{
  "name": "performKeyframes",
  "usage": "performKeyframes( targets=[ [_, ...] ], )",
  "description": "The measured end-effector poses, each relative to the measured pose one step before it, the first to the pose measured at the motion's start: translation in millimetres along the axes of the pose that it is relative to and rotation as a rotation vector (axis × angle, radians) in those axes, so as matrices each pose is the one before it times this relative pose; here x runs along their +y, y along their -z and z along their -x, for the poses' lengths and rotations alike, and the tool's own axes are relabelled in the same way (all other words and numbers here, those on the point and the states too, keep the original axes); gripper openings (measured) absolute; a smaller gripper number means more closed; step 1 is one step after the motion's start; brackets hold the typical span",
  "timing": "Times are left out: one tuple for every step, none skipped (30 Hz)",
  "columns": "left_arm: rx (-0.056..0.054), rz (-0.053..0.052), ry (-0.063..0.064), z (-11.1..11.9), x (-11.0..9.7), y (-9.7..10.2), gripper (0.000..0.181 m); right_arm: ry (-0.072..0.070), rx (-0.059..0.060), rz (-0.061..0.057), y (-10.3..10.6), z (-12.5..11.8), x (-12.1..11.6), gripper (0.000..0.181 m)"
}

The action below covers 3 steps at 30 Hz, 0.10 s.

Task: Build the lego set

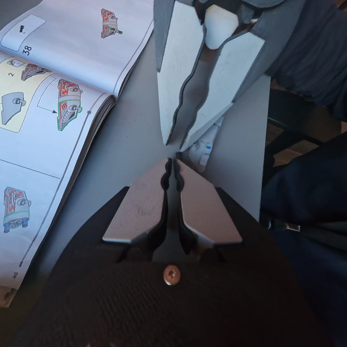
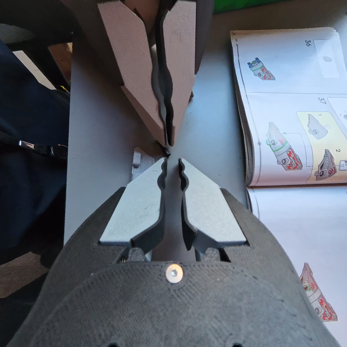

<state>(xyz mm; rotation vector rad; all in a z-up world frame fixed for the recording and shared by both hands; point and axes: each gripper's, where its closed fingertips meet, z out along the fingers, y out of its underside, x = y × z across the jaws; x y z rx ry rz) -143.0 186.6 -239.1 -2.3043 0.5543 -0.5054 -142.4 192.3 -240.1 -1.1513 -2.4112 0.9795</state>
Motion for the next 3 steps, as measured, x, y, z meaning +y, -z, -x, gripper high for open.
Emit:
performKeyframes(
  targets=[
    [0.0064,0.0057,0.0055,-0.1,0.95,-0.85,0.0,0.008,-0.007,-0.0097,-0.18,1.86,-2.52,0.011],
    [0.0062,0.0028,0.0036,-0.61,0.41,-0.65,0.0,0.0129,-0.001,-0.0057,-0.7,1.48,-2.04,0.012],
    [0.0019,-0.0005,-0.0004,-0.63,-0.11,-0.19,0.0,0.015,0.0102,0.0033,-1.23,-0.09,-0.44,0.012]
  ],
)
